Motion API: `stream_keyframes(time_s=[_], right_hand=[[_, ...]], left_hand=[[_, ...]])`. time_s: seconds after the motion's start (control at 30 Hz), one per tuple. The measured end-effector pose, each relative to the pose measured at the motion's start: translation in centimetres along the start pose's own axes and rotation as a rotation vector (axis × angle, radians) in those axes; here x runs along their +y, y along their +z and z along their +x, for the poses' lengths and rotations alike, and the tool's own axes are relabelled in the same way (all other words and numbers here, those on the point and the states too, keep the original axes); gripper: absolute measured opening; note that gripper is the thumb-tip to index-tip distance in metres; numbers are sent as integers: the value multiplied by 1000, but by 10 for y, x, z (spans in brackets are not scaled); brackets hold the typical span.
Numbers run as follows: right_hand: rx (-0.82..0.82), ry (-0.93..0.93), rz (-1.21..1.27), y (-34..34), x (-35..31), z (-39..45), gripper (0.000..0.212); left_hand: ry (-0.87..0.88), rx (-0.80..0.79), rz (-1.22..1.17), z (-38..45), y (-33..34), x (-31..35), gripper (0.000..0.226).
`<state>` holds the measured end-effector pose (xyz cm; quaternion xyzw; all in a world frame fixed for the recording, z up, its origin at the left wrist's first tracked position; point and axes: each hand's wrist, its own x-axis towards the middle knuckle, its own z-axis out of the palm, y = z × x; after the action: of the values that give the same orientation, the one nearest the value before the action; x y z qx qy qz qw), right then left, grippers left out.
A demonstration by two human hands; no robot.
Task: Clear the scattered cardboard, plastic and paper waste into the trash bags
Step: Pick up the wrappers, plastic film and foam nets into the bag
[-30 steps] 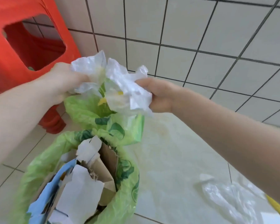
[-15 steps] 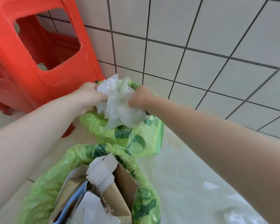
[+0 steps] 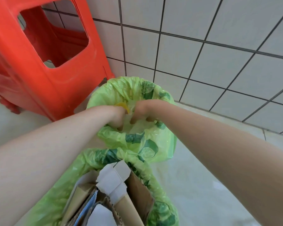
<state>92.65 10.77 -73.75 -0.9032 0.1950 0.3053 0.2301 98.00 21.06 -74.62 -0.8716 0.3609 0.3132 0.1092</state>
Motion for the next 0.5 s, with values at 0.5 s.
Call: stream_keyframes(time_s=[0.5], right_hand=[[518, -297, 272, -15, 67, -108, 35]], left_hand=[[65, 341, -87, -64, -48, 33, 44]])
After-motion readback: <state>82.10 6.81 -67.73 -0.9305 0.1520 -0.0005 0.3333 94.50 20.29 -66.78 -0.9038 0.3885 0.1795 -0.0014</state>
